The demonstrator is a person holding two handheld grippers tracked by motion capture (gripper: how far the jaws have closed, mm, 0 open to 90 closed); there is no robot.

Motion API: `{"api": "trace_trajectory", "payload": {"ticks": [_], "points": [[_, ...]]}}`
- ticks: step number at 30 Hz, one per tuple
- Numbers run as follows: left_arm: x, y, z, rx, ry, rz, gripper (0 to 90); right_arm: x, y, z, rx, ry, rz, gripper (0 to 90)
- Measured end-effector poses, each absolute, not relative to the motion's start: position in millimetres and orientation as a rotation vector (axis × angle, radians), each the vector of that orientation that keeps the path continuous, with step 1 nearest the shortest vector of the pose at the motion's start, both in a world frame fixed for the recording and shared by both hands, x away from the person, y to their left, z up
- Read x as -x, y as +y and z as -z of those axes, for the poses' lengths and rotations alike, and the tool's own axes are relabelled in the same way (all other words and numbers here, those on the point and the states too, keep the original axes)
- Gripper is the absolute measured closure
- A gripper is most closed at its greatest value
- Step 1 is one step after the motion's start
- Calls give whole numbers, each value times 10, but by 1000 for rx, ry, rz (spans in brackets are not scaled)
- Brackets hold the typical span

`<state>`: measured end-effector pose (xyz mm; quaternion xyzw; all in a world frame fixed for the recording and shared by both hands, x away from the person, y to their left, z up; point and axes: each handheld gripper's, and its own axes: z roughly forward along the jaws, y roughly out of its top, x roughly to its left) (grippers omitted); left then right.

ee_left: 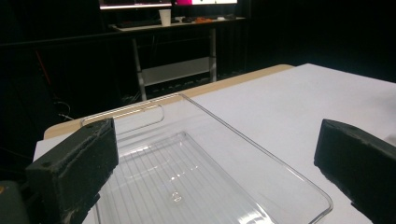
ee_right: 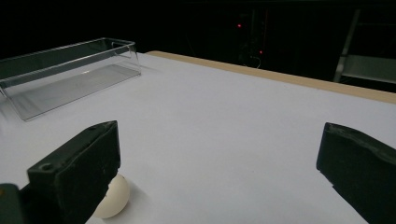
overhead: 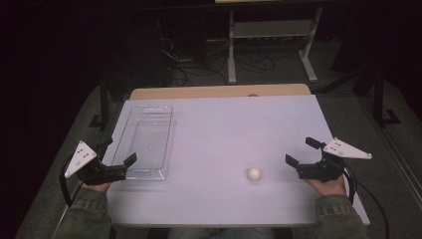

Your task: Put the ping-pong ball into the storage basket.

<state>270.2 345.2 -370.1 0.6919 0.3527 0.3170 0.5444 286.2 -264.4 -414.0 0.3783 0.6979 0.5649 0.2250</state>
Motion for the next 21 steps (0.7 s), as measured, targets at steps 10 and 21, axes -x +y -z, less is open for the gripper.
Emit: {"api": "trace_trajectory", "payload": {"ticks": [10, 21], "points": [[-2757, 3336, 3575, -1692, 791, -744, 0, -2858, -2637, 4136, -1035, 1931, -1552, 0], [-2795, 3272, 3413, -1747, 754, -750, 0, -2847, -2627, 4130, -1031, 1934, -1548, 0]]}}
